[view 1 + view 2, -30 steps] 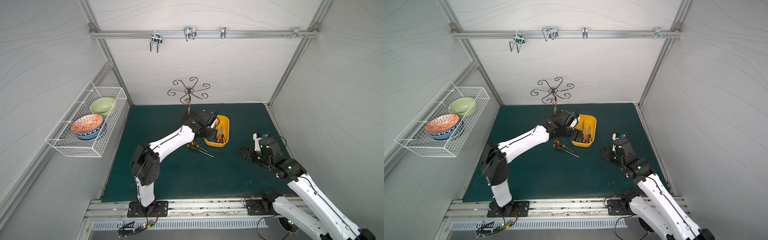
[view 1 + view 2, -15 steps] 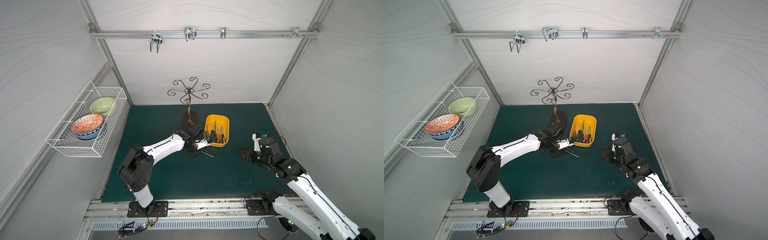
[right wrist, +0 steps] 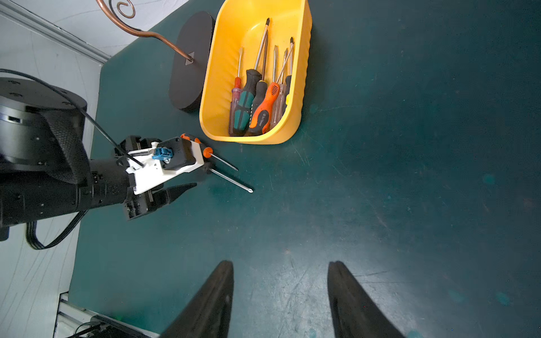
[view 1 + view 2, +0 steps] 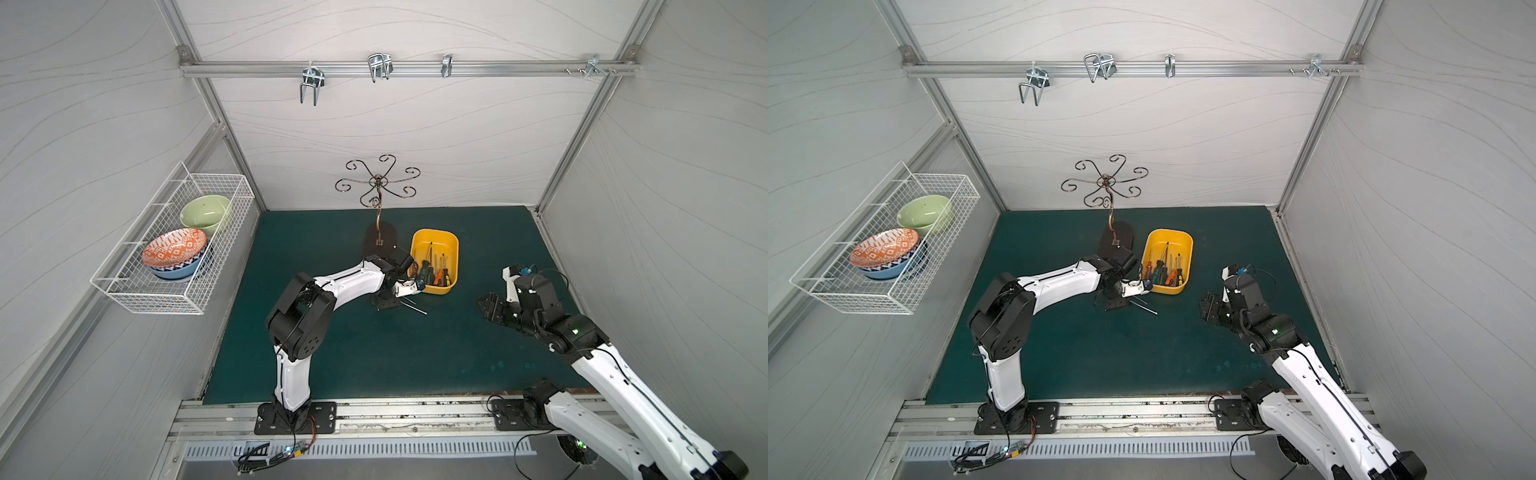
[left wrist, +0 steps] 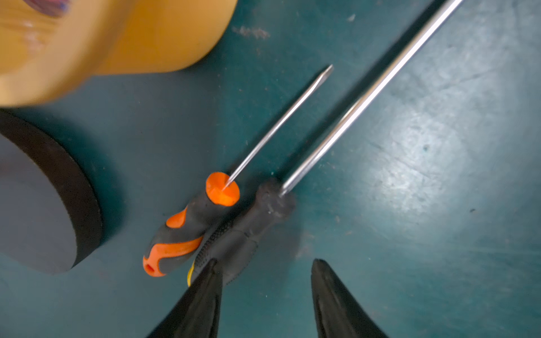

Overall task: Put the screwdriver on the desktop into the storage box
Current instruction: Pick up the screwdriver from the center of the board.

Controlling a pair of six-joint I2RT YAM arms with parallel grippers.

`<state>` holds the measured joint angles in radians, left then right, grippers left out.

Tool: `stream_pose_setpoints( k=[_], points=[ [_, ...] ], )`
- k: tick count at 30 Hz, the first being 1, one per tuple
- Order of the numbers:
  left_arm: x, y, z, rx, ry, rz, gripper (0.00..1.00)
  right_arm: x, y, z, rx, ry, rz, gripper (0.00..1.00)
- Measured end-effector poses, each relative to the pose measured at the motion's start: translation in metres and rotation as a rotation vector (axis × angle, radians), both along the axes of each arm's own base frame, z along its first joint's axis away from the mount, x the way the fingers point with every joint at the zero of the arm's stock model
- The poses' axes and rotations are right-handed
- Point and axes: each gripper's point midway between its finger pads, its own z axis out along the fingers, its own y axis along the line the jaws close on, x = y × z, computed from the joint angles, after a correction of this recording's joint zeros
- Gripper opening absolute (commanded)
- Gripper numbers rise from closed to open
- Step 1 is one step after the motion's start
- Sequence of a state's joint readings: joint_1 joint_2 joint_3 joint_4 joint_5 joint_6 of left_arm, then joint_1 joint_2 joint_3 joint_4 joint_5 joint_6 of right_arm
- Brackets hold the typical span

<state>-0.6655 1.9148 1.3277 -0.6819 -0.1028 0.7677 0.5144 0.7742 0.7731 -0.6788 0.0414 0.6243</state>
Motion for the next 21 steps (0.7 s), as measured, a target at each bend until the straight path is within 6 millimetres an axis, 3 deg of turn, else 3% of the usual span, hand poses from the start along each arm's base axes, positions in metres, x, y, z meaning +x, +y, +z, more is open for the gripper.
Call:
stream_pose_setpoints(
  k=[21],
  points=[
    [0.013,-0.013,-0.008,-0.003,0.002,-0.034,0.49,0.003,0.002,0.001,0.002,-0.006,0.004,0.55]
  ],
)
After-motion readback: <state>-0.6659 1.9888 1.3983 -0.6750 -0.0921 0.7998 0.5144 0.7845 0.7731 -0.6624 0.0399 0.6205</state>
